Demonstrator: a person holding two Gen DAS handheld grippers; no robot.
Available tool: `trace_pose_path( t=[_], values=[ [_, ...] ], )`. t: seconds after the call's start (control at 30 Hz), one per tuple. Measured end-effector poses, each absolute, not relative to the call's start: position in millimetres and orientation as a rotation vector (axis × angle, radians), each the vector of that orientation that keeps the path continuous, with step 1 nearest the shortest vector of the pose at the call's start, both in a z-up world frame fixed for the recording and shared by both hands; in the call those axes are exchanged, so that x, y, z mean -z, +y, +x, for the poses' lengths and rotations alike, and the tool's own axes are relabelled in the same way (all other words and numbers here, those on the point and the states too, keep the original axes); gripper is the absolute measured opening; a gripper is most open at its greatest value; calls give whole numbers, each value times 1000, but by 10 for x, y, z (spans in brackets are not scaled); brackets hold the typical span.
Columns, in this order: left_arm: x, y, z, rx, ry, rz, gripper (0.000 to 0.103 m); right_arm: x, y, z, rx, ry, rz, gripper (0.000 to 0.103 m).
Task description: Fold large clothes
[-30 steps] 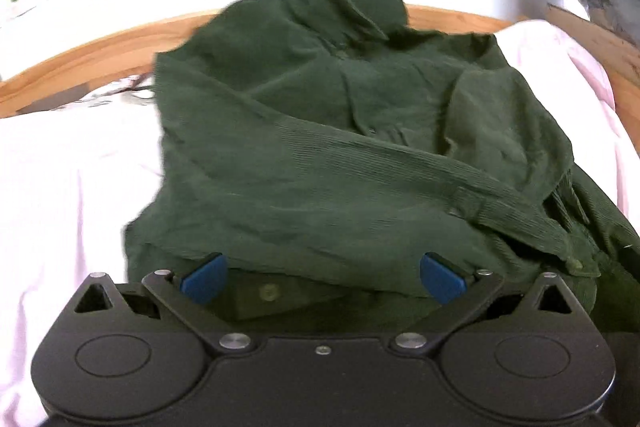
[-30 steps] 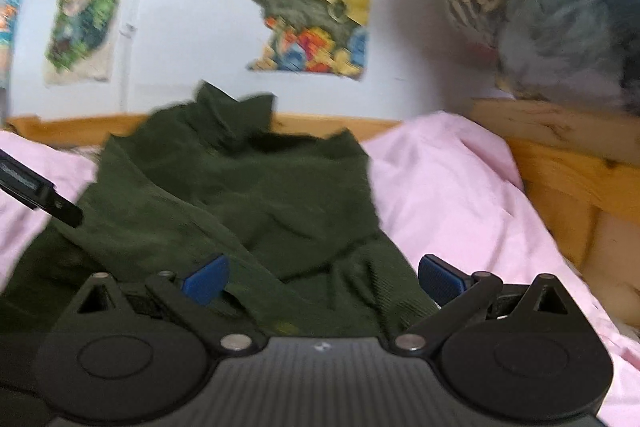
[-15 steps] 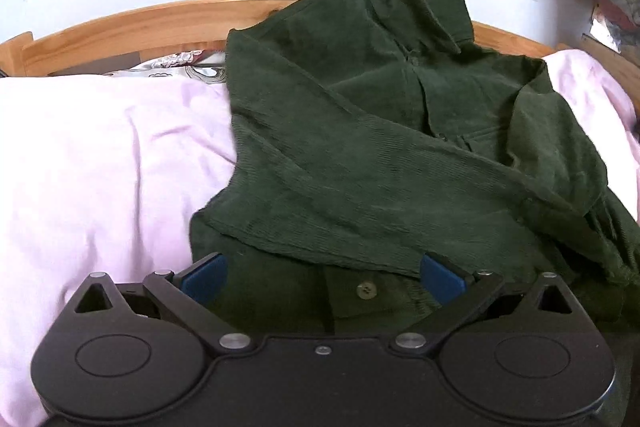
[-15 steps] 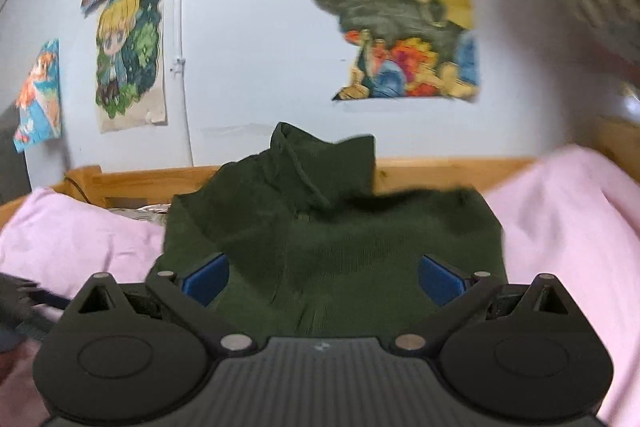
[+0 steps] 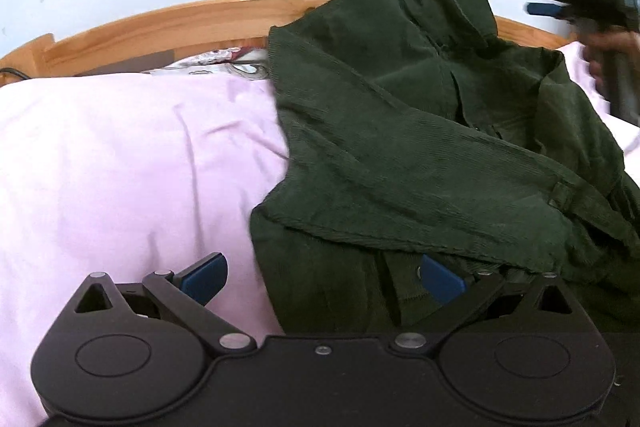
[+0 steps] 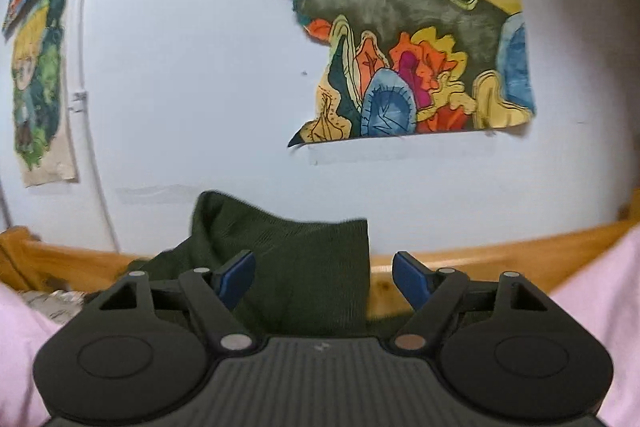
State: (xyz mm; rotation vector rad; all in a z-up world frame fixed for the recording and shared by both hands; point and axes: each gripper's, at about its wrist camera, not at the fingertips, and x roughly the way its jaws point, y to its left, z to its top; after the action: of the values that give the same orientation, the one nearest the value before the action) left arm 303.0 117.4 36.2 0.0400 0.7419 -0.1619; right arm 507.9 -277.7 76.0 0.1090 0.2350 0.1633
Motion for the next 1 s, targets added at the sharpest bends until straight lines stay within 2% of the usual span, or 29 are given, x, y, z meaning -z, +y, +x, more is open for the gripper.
trace_pose_path(
  t=[0.17, 0.2, 0.23, 0.27, 0.3, 0.33, 0.4, 0.63, 0.77, 0.87, 1.0],
  values=[
    [-339, 1088, 3271, 219, 699, 26, 102, -691, -2773, 5509, -147, 231, 131, 77],
    [-333, 1067, 3328, 228, 683, 17, 102, -674, -2767, 5577, -151, 239, 132, 71],
    [-327, 1047, 3375, 233, 673, 10, 102, -655, -2764, 5630, -160, 246, 139, 58],
    [-321, 1030, 3427, 237, 666, 1, 102, -637, -2765, 5652, -172, 249, 148, 50],
    [-316, 1013, 3461, 240, 664, -6, 102, -618, -2769, 5655, -184, 249, 159, 31],
    [-309, 1006, 3493, 242, 661, -13, 102, -604, -2783, 5618, -199, 234, 176, 21],
    [-299, 1007, 3531, 237, 652, -28, 102, -598, -2818, 5477, -260, 204, 209, 14],
    [-399, 1157, 3363, 201, 616, -61, 102, -571, -2669, 4142, -423, 64, -102, 12],
    [-489, 1272, 3100, 202, 589, -60, 102, -256, -2557, 3266, -439, 32, -259, 12],
    [-499, 1318, 2894, 207, 584, -65, 102, 88, -2444, 2753, -387, 71, -375, 12],
    [-459, 1323, 2701, 225, 581, -81, 102, 498, -2400, 2420, -288, 220, -379, 15]
  ],
)
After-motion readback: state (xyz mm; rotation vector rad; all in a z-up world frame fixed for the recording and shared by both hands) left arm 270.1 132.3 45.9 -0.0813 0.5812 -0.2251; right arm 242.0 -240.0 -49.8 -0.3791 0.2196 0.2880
